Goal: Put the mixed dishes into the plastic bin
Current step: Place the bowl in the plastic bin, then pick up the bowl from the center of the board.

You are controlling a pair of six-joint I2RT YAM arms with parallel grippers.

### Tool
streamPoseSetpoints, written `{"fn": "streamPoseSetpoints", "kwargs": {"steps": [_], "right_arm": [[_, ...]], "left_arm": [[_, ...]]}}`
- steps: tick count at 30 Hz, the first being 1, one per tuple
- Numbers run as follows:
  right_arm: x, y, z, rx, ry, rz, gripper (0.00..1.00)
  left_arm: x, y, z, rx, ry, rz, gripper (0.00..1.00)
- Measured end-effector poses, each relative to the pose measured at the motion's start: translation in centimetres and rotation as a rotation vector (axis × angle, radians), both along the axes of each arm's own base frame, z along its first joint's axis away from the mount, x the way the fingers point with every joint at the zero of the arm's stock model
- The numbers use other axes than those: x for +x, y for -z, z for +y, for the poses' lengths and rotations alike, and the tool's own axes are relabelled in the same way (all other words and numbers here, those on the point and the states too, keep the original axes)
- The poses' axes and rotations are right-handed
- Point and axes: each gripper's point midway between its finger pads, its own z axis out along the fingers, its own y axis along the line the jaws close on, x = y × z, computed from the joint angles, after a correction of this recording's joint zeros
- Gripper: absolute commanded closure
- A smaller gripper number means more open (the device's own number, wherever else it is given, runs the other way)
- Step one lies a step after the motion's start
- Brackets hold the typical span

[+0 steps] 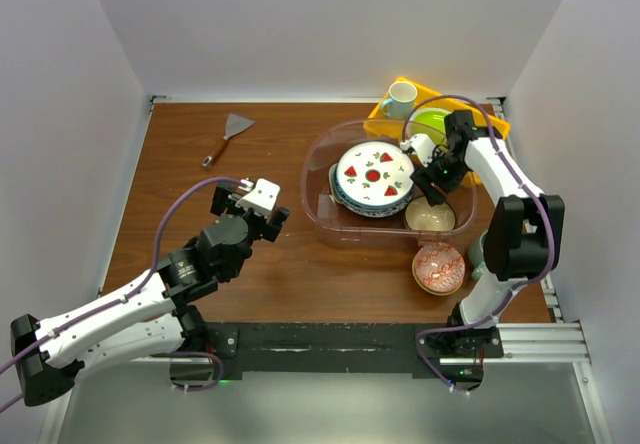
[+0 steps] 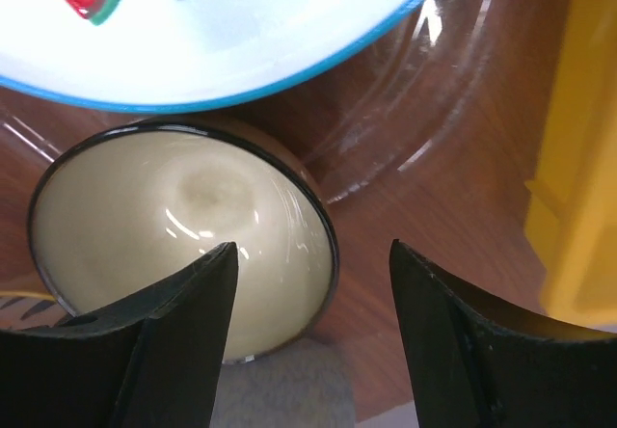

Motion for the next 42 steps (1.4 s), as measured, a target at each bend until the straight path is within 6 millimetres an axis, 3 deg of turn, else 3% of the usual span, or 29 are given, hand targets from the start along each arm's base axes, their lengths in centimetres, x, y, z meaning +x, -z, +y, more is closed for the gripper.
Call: {"fn": "streamPoseSetpoints", "kwargs": {"steps": [6, 10, 20, 25, 29, 42], "right_arm": [[1.3, -6.4, 0.3, 0.038, 0.000, -0.153, 0.30], [0.9, -10.2, 1.6, 0.112, -0.029, -0.242, 0.29], [-3.9, -14.0, 6.6, 0.318, -0.237, -0.257, 0.23], [-7.1, -14.5, 8.8, 0.360, -0.394, -0.256, 0.16], [-9.8, -13.7, 9.6, 0.369, -0.505, -0.223, 0.02], [-15.2, -11.9, 9.9, 0.336, -0.879, -0.333, 0.03]], "left_arm": [[0.0, 0.0, 0.0, -0.001, -0.002, 0.000, 0.00], [0.1, 0.0, 0.1, -0.001, -0.004, 0.000, 0.00], [0.1, 0.0, 0.0, -0.002, 0.003, 0.002, 0.00], [0.1, 0.0, 0.1, -0.003, 0.001, 0.002, 0.00], [0.1, 0.1, 0.2, -0.001, -0.002, 0.002, 0.00], [0.2, 0.2, 0.3, 0.003, -0.009, 0.004, 0.00]]}}
